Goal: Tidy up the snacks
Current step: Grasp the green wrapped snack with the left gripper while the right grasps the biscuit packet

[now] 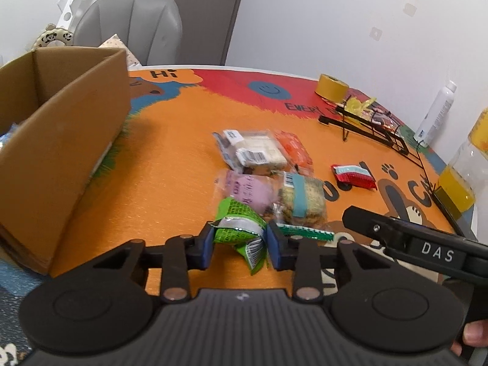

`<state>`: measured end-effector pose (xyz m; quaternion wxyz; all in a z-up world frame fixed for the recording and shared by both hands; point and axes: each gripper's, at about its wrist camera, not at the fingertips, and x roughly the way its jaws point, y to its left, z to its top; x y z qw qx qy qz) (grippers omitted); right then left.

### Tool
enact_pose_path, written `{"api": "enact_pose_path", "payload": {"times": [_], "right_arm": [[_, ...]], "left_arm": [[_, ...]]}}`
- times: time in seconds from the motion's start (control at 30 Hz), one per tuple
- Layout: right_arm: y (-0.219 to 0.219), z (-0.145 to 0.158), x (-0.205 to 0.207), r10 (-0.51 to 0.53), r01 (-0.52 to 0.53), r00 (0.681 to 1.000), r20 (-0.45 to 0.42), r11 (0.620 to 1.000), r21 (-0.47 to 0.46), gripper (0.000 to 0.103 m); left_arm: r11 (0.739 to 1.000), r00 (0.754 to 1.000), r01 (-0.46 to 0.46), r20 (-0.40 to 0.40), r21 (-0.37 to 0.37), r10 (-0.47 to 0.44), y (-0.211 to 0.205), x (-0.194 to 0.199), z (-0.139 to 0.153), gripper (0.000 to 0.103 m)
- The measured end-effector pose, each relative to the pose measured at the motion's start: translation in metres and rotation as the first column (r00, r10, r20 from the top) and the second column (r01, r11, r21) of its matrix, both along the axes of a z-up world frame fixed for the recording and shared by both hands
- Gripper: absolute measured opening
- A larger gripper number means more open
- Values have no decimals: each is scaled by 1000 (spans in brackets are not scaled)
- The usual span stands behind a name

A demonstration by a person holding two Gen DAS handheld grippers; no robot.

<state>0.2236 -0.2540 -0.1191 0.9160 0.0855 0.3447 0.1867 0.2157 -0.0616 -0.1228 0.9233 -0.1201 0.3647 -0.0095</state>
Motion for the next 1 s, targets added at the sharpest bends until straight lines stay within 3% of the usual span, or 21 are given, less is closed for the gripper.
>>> {"api": "enact_pose_path", "payload": {"times": [0.6, 0.93, 1.0], "right_arm": [[37, -7, 17, 39, -39, 999, -23, 999, -28, 80], [66, -10, 23, 39, -40, 999, -11, 993, -114, 79], [73, -10, 21, 38, -37, 999, 4, 985, -171, 72]], "left_arm": [[998, 999, -40, 17, -53, 41, 33, -10, 9, 26], [996, 997, -63, 46, -71, 66, 47, -13, 19, 26], [995, 996, -67, 48, -74, 71, 49, -13, 19, 26]]}}
